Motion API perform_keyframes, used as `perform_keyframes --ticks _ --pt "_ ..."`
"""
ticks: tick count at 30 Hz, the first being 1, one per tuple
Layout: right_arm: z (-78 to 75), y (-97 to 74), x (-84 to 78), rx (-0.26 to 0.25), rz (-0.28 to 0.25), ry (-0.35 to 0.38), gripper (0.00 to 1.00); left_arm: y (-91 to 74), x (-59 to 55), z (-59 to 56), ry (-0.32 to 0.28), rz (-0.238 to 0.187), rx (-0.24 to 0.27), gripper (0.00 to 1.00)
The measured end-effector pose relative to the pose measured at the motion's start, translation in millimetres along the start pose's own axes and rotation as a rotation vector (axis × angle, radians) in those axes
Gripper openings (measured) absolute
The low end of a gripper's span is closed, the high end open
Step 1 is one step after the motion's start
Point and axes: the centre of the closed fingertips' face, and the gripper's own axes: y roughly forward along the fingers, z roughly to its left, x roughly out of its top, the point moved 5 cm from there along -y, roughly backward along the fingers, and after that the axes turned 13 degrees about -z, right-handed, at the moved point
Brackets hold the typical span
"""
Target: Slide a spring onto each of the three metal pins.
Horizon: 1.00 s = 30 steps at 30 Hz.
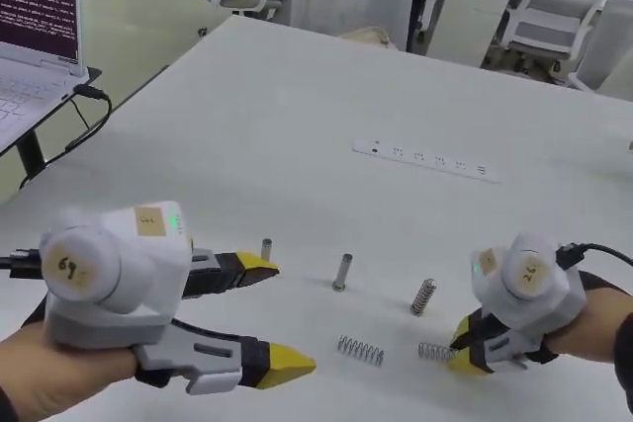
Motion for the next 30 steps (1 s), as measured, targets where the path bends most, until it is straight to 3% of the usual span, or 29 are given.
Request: perform_keyframes --ticks 7,14,23,30 --pt "3.1 -2.1 4.8 0.009 -0.009 0.002 0.08 1.8 -0.5 -3.1 0.004 0.002 -0.014 0.52" --pt "11.0 -9.8 20.2 0.012 -0.023 0.014 0.08 5.0 -0.8 -6.6 0.010 0.008 -0.037 0.51" --pt "27.7 -25.7 67.0 0.048 -0.099 -0.027 0.08 11.9 1.3 -10.7 0.021 0.000 -0.072 0.49" --pt "45.3 -31.4 114.2 0.096 -0.164 -0.085 0.08 16.8 5.1 -15.5 0.051 -0.010 -0.111 0.41"
